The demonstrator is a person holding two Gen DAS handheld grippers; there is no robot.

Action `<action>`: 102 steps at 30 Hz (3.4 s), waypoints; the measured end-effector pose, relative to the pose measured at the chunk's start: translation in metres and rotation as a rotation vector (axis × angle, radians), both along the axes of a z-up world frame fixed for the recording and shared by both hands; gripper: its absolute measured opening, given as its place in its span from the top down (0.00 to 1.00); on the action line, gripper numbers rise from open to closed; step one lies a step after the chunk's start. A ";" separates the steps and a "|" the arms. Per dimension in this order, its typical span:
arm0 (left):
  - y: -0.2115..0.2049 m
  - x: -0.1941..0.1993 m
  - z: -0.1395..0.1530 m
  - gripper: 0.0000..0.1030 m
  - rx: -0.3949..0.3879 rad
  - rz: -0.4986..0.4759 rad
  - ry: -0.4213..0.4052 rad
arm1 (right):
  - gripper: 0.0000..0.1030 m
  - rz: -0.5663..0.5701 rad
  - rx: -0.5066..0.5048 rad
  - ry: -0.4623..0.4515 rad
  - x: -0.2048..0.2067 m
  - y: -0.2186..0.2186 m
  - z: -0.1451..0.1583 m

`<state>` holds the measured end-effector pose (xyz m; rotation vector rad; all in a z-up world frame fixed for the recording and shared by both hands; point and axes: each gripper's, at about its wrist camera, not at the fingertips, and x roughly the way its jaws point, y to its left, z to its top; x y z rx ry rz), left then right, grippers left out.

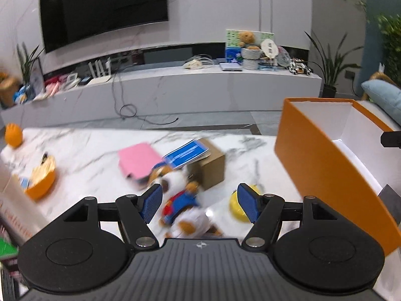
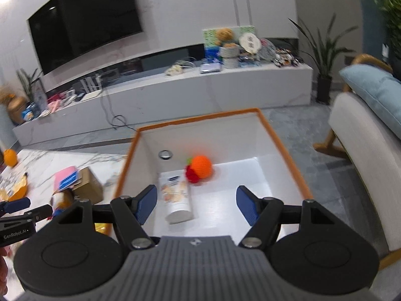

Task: Organize objects
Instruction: 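Withdraw both tools from the box back toward the table, then grasp the white-pink crochet bunny with the left tool while the right tool grasps the dark card box, then lift the crochet bunny and card box off the table with both tools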

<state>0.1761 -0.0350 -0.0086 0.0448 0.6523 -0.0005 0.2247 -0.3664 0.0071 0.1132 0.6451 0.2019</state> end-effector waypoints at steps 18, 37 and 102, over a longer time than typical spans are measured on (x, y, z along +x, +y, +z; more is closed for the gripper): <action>0.108 -0.069 -0.023 0.21 -0.046 0.075 -0.028 | 0.30 0.311 -0.046 -0.178 -0.057 0.088 0.005; 0.095 -0.057 -0.053 0.13 0.016 -0.049 0.035 | 0.28 0.506 -0.227 -0.071 -0.076 0.184 -0.057; 0.082 -0.108 -0.072 0.24 -0.052 -0.133 0.221 | 0.36 0.600 -0.335 0.279 -0.070 0.196 -0.104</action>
